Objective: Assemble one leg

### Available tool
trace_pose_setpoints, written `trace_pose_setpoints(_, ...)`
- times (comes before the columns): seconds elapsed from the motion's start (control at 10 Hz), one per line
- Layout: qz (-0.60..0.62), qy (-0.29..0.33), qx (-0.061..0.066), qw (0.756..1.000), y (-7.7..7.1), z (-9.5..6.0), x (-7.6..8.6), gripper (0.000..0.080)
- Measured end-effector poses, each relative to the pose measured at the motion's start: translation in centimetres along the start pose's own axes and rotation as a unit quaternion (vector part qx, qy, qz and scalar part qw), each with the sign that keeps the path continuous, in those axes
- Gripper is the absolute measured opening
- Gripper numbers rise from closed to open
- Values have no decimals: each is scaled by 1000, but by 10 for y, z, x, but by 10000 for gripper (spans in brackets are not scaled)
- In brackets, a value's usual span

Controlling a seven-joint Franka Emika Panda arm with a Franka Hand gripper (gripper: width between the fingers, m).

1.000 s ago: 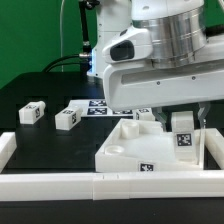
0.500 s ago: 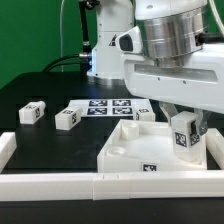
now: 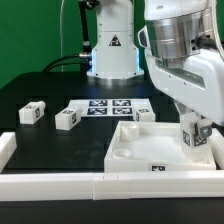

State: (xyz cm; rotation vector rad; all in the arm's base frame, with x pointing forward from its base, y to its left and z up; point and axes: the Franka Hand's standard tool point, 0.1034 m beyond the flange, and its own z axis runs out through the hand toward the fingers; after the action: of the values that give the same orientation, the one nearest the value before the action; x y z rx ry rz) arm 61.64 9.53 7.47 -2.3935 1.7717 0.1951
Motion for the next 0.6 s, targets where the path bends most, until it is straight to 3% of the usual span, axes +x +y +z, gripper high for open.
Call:
trace_pose_setpoints(0.2, -31, 0, 0, 1000, 0, 0, 0, 541)
trace_pose_setpoints(0.3, -55, 0, -1, 998, 0, 1, -1, 619)
trace_pose_setpoints(0.6, -231, 2, -3, 973, 0, 1, -2, 643)
